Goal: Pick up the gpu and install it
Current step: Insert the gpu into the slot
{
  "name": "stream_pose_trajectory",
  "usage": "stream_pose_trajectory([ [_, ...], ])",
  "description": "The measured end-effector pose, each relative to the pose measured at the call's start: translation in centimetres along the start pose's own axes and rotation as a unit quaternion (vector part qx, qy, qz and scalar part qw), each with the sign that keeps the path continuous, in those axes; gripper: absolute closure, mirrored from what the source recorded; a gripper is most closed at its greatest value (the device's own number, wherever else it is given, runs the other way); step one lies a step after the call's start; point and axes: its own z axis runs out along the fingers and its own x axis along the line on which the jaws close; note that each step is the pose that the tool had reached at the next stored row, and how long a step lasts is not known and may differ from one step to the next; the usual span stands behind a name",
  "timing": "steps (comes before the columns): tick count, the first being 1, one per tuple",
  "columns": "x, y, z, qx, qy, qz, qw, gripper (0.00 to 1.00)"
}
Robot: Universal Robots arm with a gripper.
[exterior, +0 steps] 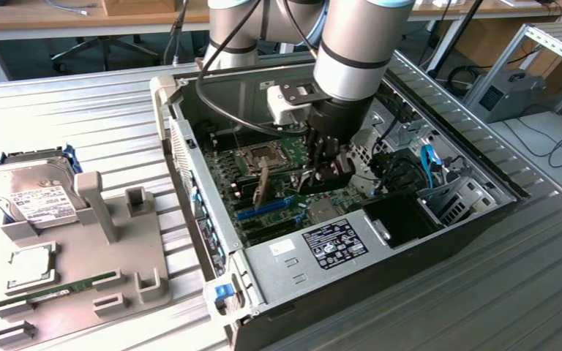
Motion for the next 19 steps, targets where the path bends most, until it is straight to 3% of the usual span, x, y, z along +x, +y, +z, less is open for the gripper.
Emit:
stream_pose_trajectory([
  [19, 0.29, 0.33, 0.08, 0.0, 0.0, 0.0, 1.0, 0.74],
])
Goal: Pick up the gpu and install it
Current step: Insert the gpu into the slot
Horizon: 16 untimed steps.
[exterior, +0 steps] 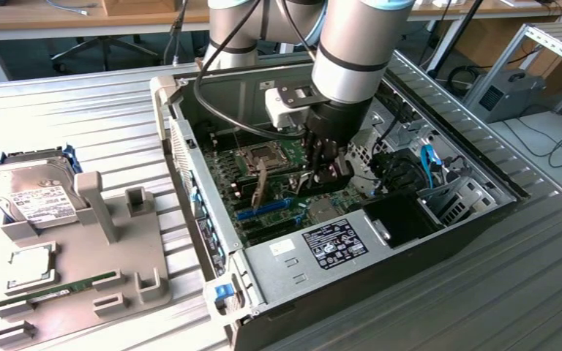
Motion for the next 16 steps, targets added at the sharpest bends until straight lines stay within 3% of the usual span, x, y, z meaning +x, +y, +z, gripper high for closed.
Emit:
stream_pose_trajectory([
  [7, 0.2, 0.21, 0.07, 0.0, 0.0, 0.0, 1.0, 0.74],
  [16, 3.8, 0.14, 0.26, 0.0, 0.0, 0.0, 1.0, 0.74],
])
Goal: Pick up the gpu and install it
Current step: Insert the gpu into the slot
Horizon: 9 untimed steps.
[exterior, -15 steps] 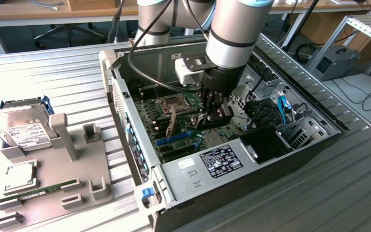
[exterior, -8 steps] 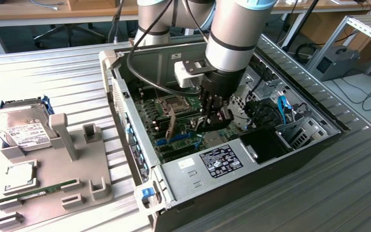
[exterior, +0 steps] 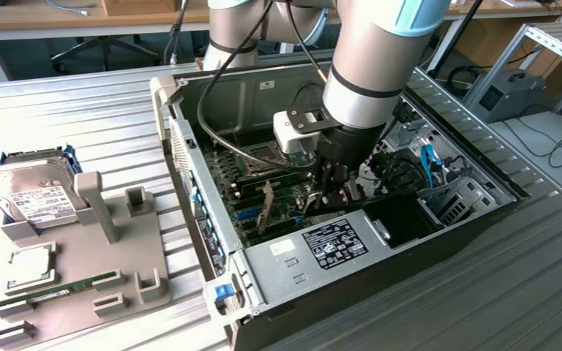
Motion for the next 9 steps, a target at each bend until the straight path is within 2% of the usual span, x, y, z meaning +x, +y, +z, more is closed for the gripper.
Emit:
stream_pose_trajectory([
  [2, 0.48, -0.04, 0.03, 0.0, 0.0, 0.0, 1.0, 0.74],
  [9, 0.84, -0.07, 0.04, 0.0, 0.0, 0.0, 1.0, 0.74],
])
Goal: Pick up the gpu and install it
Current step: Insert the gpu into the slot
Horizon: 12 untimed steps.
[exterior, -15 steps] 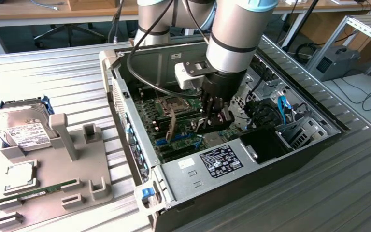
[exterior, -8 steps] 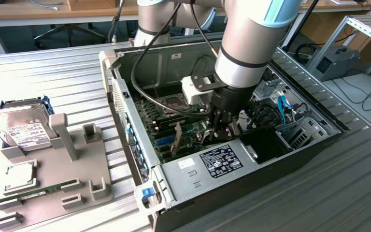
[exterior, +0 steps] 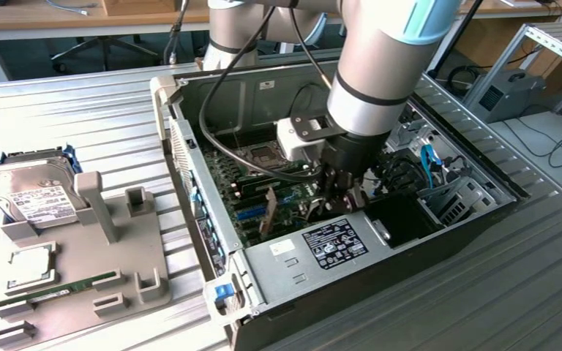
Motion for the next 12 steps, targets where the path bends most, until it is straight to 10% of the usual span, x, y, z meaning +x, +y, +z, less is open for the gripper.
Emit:
stream_pose_trajectory([
  [12, 0.49, -0.04, 0.0, 0.0, 0.0001, 0.0, 1.0, 0.74],
])
